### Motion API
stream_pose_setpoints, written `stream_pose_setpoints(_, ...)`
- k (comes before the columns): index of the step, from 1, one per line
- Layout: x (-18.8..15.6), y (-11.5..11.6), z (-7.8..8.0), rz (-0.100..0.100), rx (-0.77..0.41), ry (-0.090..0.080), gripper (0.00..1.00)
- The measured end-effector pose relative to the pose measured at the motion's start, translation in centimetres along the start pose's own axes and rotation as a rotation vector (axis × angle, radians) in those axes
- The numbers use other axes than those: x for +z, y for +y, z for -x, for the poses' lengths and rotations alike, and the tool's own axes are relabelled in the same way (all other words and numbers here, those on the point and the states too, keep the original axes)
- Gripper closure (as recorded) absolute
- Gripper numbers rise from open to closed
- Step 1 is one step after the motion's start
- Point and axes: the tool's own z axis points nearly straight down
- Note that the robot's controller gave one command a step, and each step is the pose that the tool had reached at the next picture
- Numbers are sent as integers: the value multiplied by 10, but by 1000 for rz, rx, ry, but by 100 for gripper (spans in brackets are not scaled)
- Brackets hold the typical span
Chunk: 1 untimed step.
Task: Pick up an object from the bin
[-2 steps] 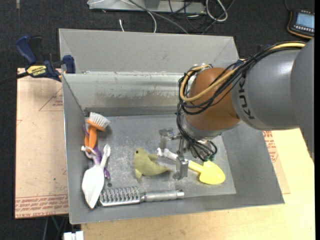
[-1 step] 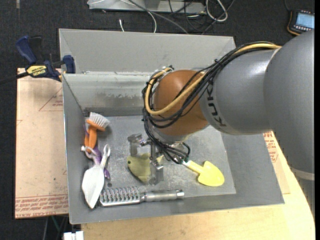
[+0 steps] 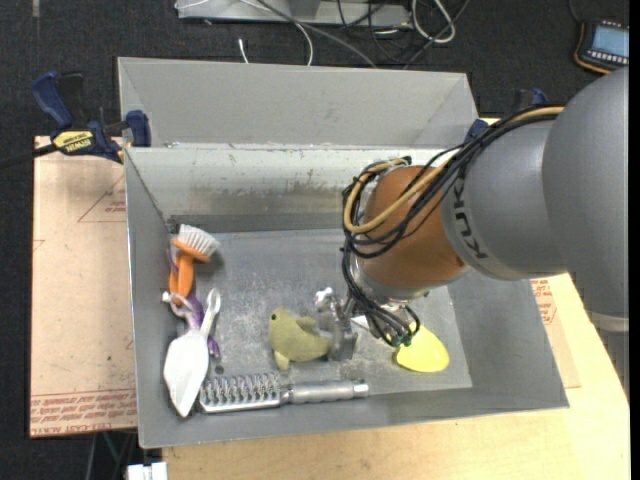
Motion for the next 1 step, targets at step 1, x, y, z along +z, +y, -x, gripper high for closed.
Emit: stream_pose_setpoints(1,0,0,0,0,0,0,100)
